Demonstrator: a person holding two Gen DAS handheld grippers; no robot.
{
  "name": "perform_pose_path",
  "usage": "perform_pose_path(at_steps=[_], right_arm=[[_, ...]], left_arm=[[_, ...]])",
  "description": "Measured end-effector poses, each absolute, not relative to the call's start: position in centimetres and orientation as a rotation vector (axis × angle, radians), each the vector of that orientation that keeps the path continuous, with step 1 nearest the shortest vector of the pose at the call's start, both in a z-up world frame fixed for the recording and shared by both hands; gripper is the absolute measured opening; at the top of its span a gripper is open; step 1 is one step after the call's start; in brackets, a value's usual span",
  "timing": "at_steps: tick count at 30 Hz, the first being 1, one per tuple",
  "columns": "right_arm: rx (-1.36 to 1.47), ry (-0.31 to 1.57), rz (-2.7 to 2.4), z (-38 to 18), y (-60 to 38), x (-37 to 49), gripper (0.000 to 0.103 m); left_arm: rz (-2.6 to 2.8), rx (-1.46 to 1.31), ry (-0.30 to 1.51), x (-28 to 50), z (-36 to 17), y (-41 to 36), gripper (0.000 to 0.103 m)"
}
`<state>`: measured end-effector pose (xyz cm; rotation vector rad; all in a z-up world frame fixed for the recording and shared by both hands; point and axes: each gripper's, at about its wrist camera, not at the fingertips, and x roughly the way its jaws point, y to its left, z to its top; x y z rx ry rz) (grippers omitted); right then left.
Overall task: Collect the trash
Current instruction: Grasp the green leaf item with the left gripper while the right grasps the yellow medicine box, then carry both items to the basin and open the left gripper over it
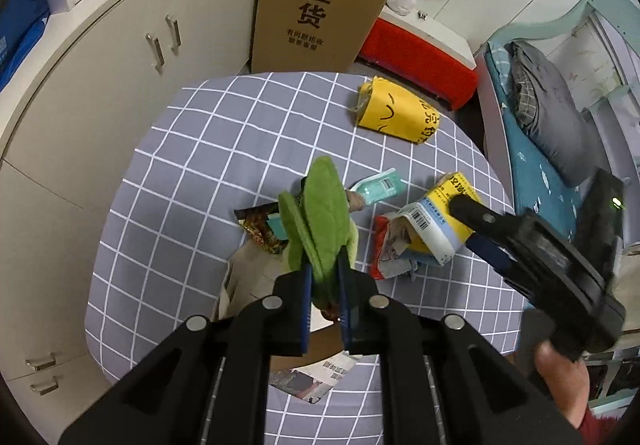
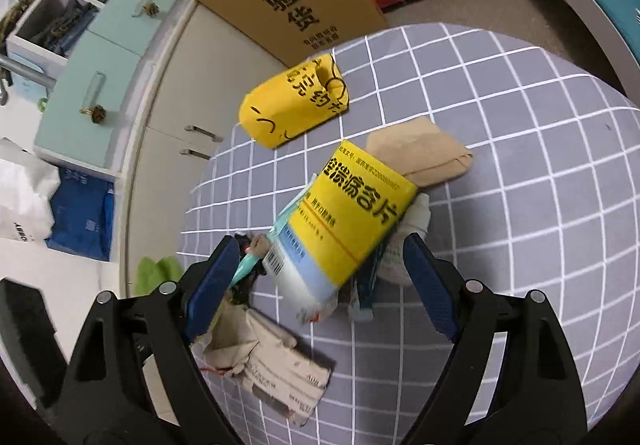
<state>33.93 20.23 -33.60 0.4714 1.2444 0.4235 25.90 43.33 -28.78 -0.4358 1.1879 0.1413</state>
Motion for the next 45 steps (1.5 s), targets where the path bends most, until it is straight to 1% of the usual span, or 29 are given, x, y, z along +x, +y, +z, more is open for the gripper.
perform_pose_path(at_steps=[4,5,6,7,8,12,17,24,29,35,45], right_arm=[[0.489,1.269,0.438,-34.6,20.8,35.1,0.082],[0.494,1.279,0.447,-34.8,20.8,35.4,0.078],[0.495,1.288,0.448,-35.0,20.7,35.4,0.059],[0.507,1.302,0.455,-35.3,20.6,35.6,0.045],[0.536,1.315,0.475,-35.5,20.4,35.6,0.038],[0.578,1.325,0.524,-35.0,19.5,35.3,0.036],[0.612,1.308,0.589,-33.2,18.0,34.3,0.035],[0.654,1.224,0.616,-29.0,12.2,33.1,0.035],[0.67,1.153,0.581,-26.3,5.6,32.6,0.035],[0.698,1.069,0.477,-23.8,-5.4,30.5,0.036],[0.767,0.985,0.257,-23.5,-21.3,25.9,0.036]], left_arm=[[0.137,-0.428,1.189,26.3,-28.6,42.8,0.011],[0.136,-0.423,1.189,26.5,-28.5,42.7,0.011],[0.137,-0.422,1.189,26.2,-28.4,42.7,0.011],[0.139,-0.422,1.189,26.3,-28.3,42.6,0.011],[0.14,-0.423,1.187,26.3,-28.2,42.5,0.011],[0.142,-0.421,1.176,26.4,-27.6,41.9,0.011],[0.132,-0.413,1.155,26.6,-26.1,40.0,0.011],[0.078,-0.371,1.119,27.0,-22.9,34.7,0.011],[0.01,-0.332,1.101,27.7,-20.9,28.1,0.011],[-0.088,-0.286,1.108,28.6,-20.1,18.7,0.011],[-0.269,-0.178,1.159,30.0,-21.2,2.6,0.011]])
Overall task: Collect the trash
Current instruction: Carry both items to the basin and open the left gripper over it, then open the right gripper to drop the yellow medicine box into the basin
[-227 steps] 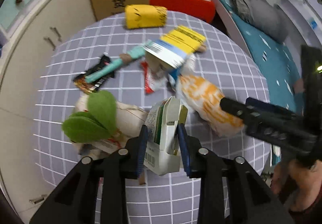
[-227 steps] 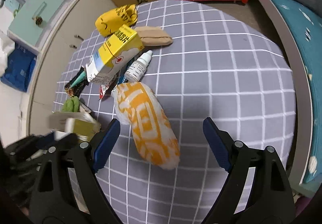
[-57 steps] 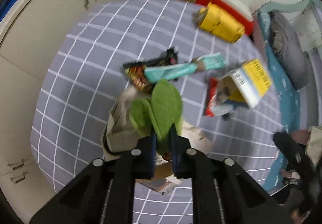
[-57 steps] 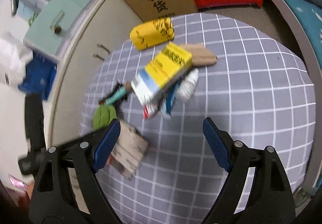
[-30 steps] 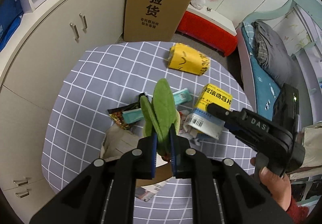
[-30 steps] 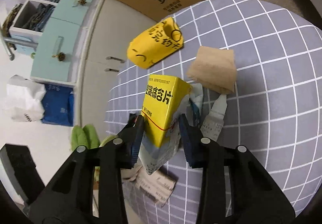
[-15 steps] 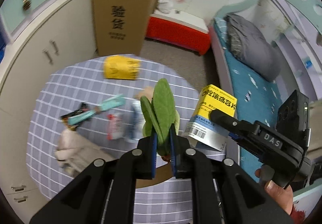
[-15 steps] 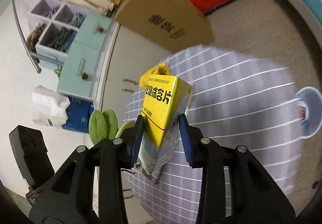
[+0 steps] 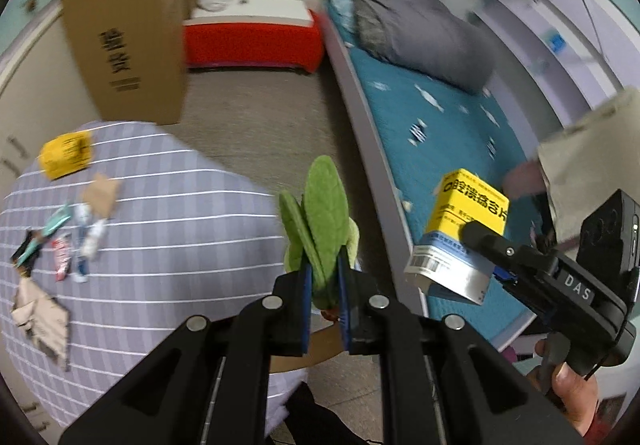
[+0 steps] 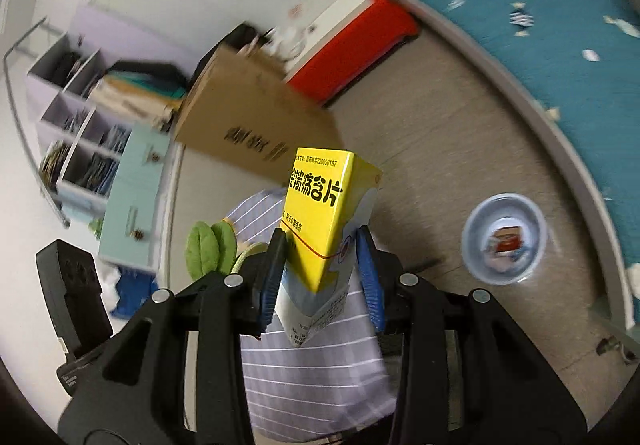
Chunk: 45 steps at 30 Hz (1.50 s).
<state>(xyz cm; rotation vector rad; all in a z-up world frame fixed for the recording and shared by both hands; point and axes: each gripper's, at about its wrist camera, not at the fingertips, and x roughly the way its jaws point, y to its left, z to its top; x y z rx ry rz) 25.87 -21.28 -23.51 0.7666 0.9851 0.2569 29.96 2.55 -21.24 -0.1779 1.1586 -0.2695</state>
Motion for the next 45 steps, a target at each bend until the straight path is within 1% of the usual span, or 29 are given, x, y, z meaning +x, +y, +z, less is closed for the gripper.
perform_pose_path(at_steps=[6,7,9,10,11,12,13,14,22,38,40,41,42,44,45], right_arm=[[0.808,0.939,0.152,-23.4,-28.3,23.4,0.036],[0.814,0.932,0.138,-23.4,-29.3,23.0,0.036],[0.825,0.918,0.113,-23.4,-31.1,22.4,0.036],[0.829,0.913,0.103,-23.4,-31.9,22.2,0.036],[0.833,0.91,0.096,-23.4,-32.5,22.0,0.036],[0.839,0.906,0.087,-23.4,-33.1,21.8,0.036],[0.843,0.902,0.081,-23.5,-33.8,21.6,0.036],[0.845,0.9,0.077,-23.6,-34.3,21.5,0.036],[0.862,0.911,0.088,-24.2,-34.7,21.8,0.037],[0.821,0.959,0.188,-24.5,-30.7,25.0,0.038],[0.816,0.958,0.194,-24.5,-30.5,25.3,0.04],[0.816,0.954,0.197,-24.5,-30.4,25.4,0.046],[0.82,0.95,0.205,-24.6,-30.4,25.6,0.061],[0.814,0.946,0.21,-24.7,-30.2,25.8,0.07],[0.804,0.947,0.2,-24.7,-30.2,25.9,0.07]], left_arm=[[-0.358,-0.118,1.191,31.1,-22.1,-5.3,0.012],[-0.365,-0.111,1.194,31.2,-22.2,-6.2,0.014],[-0.376,-0.096,1.195,31.6,-22.5,-7.9,0.015],[-0.381,-0.085,1.198,31.8,-22.6,-8.7,0.021],[-0.389,-0.075,1.205,32.0,-22.7,-9.5,0.035],[-0.392,-0.066,1.213,32.0,-22.8,-10.1,0.046],[-0.39,-0.057,1.215,32.0,-22.8,-10.4,0.061],[-0.386,-0.049,1.206,32.0,-22.7,-10.8,0.063],[-0.355,-0.013,1.195,32.5,-22.1,-11.1,0.069],[-0.262,-0.029,1.148,32.6,-20.5,-7.4,0.07],[-0.249,-0.031,1.143,32.6,-20.4,-6.9,0.07],[-0.246,-0.032,1.142,32.5,-20.3,-6.7,0.07],[-0.242,-0.034,1.14,32.5,-20.3,-6.6,0.07],[-0.236,-0.036,1.138,32.4,-20.1,-6.3,0.07],[-0.233,-0.038,1.136,32.3,-20.1,-6.1,0.07]])
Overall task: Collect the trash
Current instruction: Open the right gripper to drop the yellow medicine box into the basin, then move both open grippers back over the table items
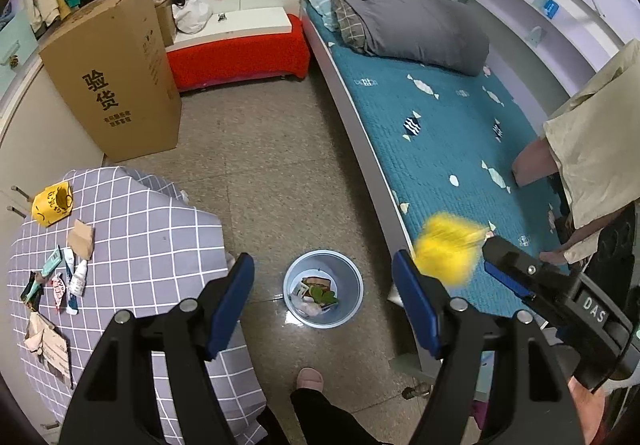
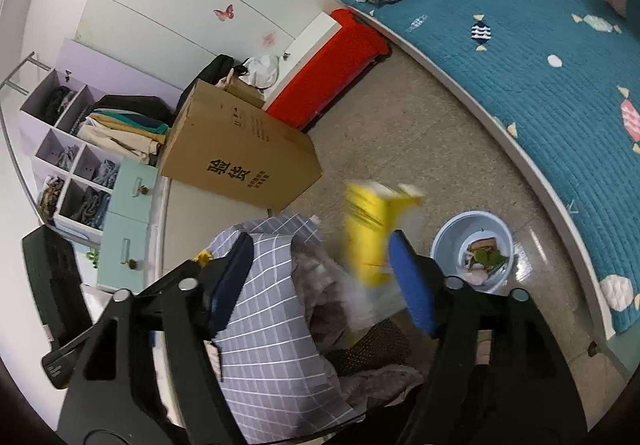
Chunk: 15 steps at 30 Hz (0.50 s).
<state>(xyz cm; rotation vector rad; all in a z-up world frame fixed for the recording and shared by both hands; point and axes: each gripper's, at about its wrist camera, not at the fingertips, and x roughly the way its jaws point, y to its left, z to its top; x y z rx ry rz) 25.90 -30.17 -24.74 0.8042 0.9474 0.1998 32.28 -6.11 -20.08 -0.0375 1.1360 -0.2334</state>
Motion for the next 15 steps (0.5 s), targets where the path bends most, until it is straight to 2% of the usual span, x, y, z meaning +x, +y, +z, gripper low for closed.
perform_pose_path(at_steps=[15], right_arm=[[0.592,0.908,0.267,-20.9,-25.7,25.6,0.073]], left_arm=[[-0.197,-0.08,1.102,30.2,-19.3,-4.3,0.072]])
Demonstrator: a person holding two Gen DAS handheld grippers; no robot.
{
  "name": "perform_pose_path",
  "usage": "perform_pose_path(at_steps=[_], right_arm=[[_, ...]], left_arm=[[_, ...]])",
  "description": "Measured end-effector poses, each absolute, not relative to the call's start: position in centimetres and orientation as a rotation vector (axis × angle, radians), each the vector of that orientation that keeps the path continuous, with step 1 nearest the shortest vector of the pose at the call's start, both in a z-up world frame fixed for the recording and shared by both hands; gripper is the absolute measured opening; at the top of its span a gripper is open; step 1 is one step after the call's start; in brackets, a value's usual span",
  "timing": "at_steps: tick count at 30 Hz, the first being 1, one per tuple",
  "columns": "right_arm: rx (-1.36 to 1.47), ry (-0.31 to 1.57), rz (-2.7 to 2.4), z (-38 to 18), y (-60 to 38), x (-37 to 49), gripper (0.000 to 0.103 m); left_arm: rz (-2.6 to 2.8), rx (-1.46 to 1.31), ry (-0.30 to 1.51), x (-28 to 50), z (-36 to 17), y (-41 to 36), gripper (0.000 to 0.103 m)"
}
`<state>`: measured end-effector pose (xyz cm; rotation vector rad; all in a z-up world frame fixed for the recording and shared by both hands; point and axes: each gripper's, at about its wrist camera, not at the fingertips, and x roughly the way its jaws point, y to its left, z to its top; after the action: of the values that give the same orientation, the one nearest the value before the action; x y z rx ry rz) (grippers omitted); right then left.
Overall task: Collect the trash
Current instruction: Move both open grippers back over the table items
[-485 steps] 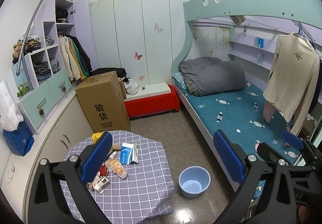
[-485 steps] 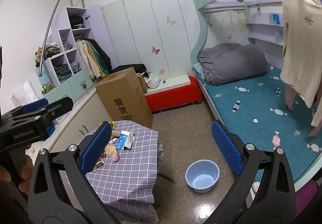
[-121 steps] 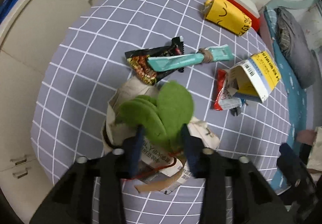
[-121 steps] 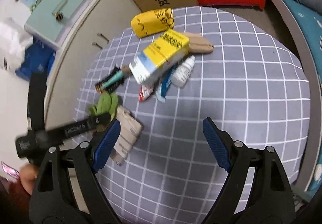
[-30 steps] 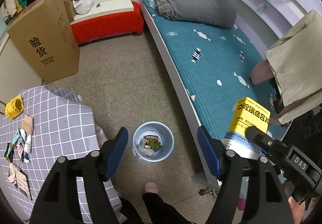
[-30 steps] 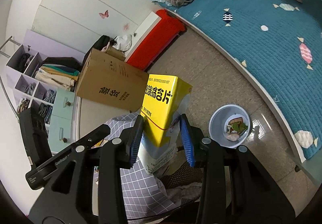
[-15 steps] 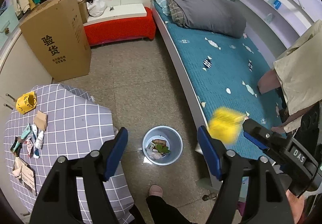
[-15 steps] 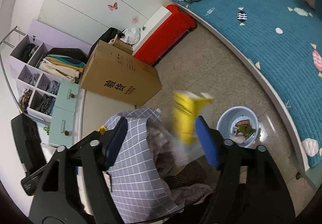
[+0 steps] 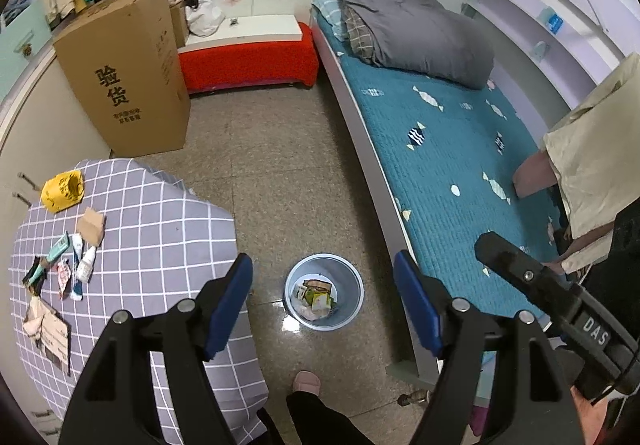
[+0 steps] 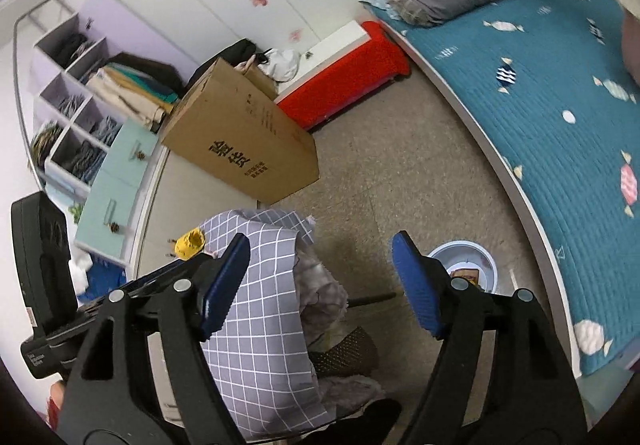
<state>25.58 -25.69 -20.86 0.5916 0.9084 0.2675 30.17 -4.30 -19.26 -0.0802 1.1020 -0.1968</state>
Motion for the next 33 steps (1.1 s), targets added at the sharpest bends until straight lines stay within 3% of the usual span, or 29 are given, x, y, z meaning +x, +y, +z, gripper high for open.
perform_pose_path(at_steps=[10,19,33], right_arm=[[0.518,0.959,0.424,-20.8,-19.0,26.3,0.073],[0.431,1.049,0.59,-22.1,-7.9,27.4,0.073],[0.336,1.186,0.588,-26.8,7.0,31.0,0.073]], left_arm=[[-0.071,-0.19,1.096,27.3,-18.9,1.7,0.073],[0.12,-0.327,1.097,24.3,-19.7,13.0,0.073],[0.252,-0.47,1.208,26.5,-27.2,31.9,0.072]])
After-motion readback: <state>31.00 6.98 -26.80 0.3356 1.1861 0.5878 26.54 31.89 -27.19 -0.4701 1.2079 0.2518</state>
